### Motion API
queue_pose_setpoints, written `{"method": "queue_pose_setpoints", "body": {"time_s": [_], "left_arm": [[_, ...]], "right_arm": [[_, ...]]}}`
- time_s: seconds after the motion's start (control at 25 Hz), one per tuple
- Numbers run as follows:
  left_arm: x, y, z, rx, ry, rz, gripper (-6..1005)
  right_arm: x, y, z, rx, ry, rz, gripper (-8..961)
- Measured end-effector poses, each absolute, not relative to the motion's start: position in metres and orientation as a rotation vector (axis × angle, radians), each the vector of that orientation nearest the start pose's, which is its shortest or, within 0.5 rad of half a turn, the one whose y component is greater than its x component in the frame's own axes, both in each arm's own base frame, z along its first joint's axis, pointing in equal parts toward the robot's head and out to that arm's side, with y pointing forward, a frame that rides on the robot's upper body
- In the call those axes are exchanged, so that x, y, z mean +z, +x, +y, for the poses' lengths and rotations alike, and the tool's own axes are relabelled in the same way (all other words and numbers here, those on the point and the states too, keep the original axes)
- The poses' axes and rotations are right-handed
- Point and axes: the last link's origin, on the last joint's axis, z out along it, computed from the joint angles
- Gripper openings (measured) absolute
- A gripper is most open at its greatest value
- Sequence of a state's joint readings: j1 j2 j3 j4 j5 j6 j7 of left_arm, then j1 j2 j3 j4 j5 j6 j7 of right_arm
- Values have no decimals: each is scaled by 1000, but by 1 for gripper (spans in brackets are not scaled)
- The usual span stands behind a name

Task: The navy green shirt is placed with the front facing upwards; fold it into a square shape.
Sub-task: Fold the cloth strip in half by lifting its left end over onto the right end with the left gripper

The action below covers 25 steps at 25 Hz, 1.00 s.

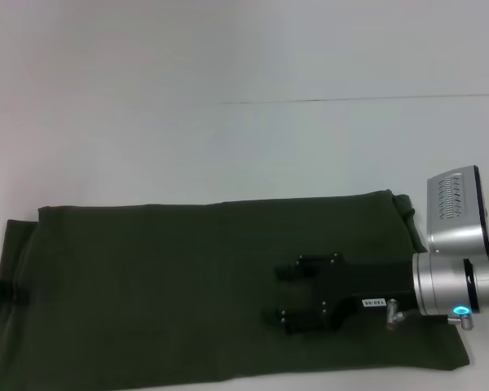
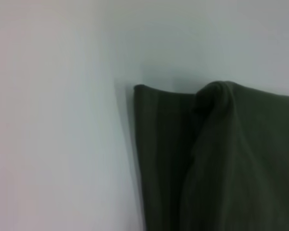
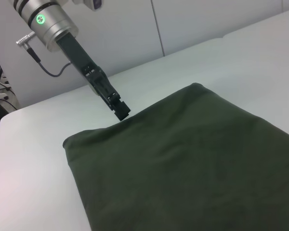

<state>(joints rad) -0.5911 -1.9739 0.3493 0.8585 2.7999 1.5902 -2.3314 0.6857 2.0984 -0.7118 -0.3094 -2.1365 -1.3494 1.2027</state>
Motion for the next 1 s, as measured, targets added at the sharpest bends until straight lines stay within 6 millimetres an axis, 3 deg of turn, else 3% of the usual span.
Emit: {"method": "queue_pose_setpoints", "body": {"time_s": [1.0], "left_arm": [[83, -353, 321, 5, -2076, -1850, 831]], "right_arm": [[-82, 253, 326, 514, -2907, 593, 836]]}}
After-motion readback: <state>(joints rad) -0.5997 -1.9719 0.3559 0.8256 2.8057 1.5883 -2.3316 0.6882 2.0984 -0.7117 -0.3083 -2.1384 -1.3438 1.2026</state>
